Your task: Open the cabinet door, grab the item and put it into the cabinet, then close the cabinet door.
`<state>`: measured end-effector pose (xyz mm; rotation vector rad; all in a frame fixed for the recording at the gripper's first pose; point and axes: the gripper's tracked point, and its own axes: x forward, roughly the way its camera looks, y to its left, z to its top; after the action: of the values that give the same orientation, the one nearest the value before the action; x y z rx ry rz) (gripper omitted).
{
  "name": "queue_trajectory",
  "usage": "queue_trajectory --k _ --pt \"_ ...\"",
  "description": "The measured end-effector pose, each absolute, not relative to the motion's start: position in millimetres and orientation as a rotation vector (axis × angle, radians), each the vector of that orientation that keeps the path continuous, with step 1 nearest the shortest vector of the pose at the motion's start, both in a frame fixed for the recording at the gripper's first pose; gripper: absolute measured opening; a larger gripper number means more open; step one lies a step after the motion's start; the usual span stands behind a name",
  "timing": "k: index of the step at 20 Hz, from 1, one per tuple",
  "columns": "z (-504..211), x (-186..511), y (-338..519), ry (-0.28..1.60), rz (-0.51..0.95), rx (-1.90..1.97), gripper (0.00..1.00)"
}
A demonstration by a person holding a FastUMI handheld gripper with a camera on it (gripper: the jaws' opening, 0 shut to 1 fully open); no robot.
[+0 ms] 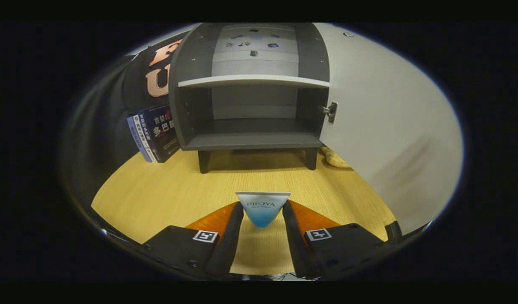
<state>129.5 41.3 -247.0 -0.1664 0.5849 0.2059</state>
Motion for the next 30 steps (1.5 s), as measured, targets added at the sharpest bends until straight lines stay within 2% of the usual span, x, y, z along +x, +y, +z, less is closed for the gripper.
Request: queue_trajectory --k 17,30 --pt "-49.3 210.8 120.1 0.366 0.246 -0.097 0.61" --pt "50.6 293.9 149.9 0.251 0.237 -0.124 0.61"
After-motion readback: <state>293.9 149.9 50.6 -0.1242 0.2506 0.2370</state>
